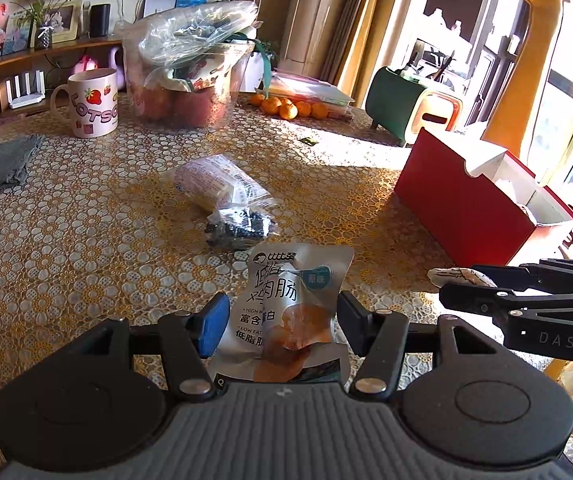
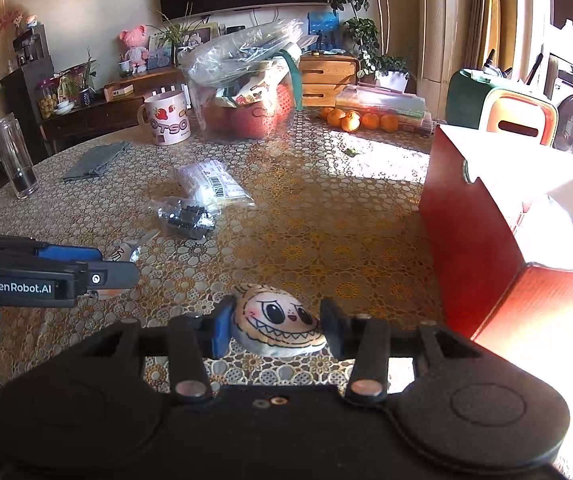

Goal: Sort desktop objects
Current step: 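Lift the packet and toy with both tools toward the red box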

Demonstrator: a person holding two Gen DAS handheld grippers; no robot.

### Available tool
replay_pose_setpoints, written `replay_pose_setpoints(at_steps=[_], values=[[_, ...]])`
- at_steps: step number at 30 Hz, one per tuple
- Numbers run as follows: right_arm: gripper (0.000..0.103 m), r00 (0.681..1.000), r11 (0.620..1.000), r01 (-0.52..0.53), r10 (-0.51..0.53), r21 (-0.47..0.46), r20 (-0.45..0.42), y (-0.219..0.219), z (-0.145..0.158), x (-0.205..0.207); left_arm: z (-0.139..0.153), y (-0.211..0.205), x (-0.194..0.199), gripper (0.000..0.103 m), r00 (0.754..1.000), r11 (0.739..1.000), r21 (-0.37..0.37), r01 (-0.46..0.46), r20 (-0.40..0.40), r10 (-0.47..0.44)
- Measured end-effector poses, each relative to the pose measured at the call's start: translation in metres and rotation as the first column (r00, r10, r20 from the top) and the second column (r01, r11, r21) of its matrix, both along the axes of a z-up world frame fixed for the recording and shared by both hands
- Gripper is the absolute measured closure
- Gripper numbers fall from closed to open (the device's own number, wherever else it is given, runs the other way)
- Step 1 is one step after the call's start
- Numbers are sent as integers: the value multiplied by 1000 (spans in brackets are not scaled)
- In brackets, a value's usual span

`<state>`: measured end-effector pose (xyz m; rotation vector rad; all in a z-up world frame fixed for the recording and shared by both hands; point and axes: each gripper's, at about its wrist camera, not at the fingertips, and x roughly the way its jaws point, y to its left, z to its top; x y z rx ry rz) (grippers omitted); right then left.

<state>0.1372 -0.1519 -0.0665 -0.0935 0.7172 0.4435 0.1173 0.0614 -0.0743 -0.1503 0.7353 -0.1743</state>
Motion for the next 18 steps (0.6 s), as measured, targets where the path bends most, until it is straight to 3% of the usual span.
replay_pose_setpoints(at_steps=[18], values=[[58,992,997,44,-52,70,118,-86,46,-28,68,-100,-22,45,985,993,16,118,124,-119]])
